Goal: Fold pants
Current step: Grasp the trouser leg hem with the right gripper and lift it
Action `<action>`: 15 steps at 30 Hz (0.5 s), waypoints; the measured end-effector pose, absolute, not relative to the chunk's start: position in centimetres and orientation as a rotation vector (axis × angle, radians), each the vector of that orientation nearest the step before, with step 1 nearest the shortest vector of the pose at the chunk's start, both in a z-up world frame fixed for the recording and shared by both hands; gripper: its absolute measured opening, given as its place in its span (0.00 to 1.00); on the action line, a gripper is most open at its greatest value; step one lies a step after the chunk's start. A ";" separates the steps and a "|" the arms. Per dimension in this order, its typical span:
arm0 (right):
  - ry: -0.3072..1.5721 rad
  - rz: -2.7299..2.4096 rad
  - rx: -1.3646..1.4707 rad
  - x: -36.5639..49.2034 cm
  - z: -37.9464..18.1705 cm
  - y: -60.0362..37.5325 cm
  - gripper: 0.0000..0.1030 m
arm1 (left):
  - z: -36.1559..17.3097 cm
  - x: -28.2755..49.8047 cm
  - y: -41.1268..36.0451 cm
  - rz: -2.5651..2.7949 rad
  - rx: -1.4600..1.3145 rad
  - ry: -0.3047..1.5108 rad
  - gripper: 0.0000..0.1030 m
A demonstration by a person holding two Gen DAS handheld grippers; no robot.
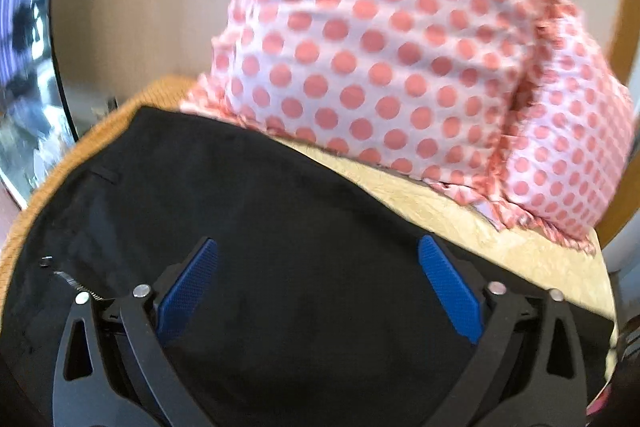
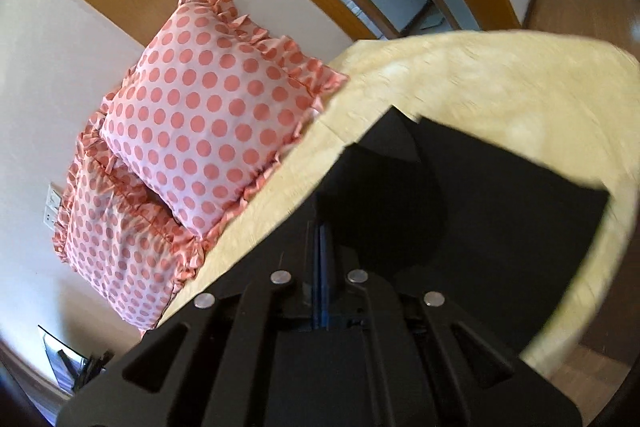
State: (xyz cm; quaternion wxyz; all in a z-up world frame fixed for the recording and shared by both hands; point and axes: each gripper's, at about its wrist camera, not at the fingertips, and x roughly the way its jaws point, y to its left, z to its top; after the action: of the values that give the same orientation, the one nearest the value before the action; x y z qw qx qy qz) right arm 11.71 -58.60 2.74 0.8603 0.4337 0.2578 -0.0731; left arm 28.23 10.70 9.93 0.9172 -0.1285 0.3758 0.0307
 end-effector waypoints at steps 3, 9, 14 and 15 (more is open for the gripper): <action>0.536 -0.159 0.923 10.6 2.4 -58.6 0.00 | 8.5 31.9 10.4 0.076 -0.293 0.857 0.84; 0.529 -0.150 0.908 10.4 2.8 -58.9 0.00 | 3.8 37.7 10.1 0.153 -0.397 1.081 0.69; 0.513 -0.137 0.875 11.1 3.7 -59.1 0.00 | 3.0 38.5 11.2 0.170 -0.451 1.071 0.15; 0.514 -0.133 0.879 11.3 3.8 -59.2 0.00 | 3.1 38.0 11.6 0.155 -0.490 1.062 0.13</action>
State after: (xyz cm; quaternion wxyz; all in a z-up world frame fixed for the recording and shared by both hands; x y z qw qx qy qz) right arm 11.35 -59.23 3.76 0.8710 0.4206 0.2457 -0.0638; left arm 38.01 11.61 3.05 0.8310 -0.2312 0.5006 0.0731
